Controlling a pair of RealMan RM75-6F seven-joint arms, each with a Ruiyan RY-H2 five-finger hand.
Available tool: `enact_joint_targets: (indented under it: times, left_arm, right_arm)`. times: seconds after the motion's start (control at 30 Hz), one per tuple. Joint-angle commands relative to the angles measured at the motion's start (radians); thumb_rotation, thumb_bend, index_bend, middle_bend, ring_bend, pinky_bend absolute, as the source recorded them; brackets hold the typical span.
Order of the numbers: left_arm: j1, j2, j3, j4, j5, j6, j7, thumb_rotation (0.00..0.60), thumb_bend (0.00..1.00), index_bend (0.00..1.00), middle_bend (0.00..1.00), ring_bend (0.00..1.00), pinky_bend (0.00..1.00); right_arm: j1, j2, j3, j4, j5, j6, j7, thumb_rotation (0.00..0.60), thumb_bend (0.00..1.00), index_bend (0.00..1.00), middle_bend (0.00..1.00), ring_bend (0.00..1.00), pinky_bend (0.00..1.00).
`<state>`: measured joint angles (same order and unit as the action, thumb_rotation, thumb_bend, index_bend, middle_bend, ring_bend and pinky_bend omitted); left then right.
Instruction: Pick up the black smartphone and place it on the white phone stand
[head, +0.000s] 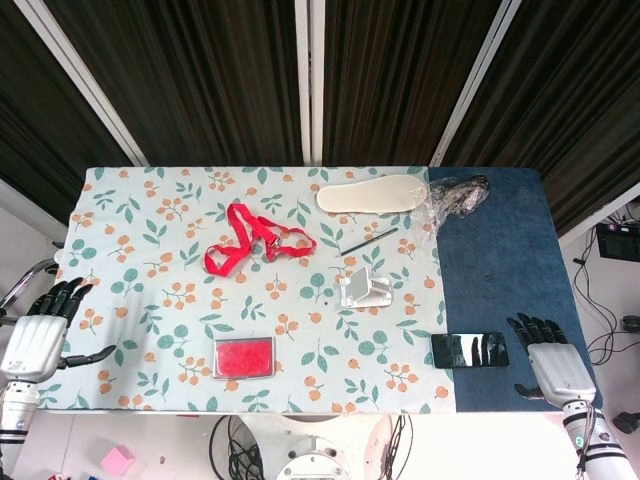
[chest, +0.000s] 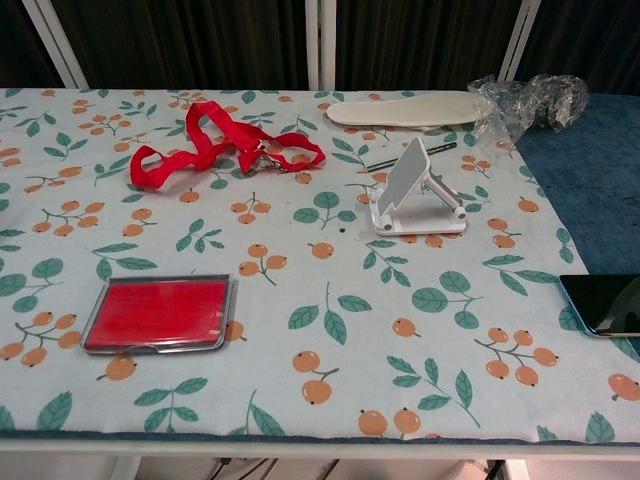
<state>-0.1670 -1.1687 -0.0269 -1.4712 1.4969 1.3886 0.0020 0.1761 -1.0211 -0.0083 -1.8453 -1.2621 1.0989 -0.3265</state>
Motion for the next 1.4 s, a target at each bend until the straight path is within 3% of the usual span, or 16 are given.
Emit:
enact_joint_targets:
  times: [0.03, 0.33, 0.5, 1.0, 1.4]
  left_arm:
    - [-0.004, -0.006, 0.004, 0.006, 0.010, -0.002, -0.009, 0.281, 0.00, 0.10, 0.06, 0.06, 0.19]
    - [-0.010, -0.010, 0.009, 0.013, 0.013, -0.015, -0.027, 0.281, 0.00, 0.10, 0.06, 0.06, 0.19]
    - [-0.010, -0.009, 0.014, 0.020, 0.007, -0.026, -0.030, 0.285, 0.00, 0.10, 0.06, 0.06, 0.19]
    - [-0.011, -0.020, 0.017, 0.029, 0.007, -0.027, -0.030, 0.282, 0.00, 0.10, 0.06, 0.06, 0.19]
    - [-0.005, -0.014, 0.016, 0.031, 0.000, -0.021, -0.049, 0.284, 0.00, 0.10, 0.06, 0.06, 0.19]
  right_arm:
    - [0.109, 0.053, 0.018, -0.040, 0.111, -0.158, -0.028, 0.600, 0.05, 0.00, 0.00, 0.00, 0.00]
    - [0.207, -0.010, 0.008, -0.003, 0.265, -0.241, -0.124, 0.600, 0.04, 0.01, 0.00, 0.00, 0.00]
    - [0.227, -0.062, -0.006, 0.046, 0.288, -0.247, -0.131, 0.600, 0.04, 0.06, 0.00, 0.00, 0.00]
    - [0.215, -0.127, -0.029, 0.120, 0.176, -0.165, -0.079, 0.600, 0.05, 0.23, 0.00, 0.00, 0.00]
    - [0.211, -0.163, -0.038, 0.172, 0.162, -0.129, -0.101, 0.600, 0.08, 0.24, 0.00, 0.00, 0.00]
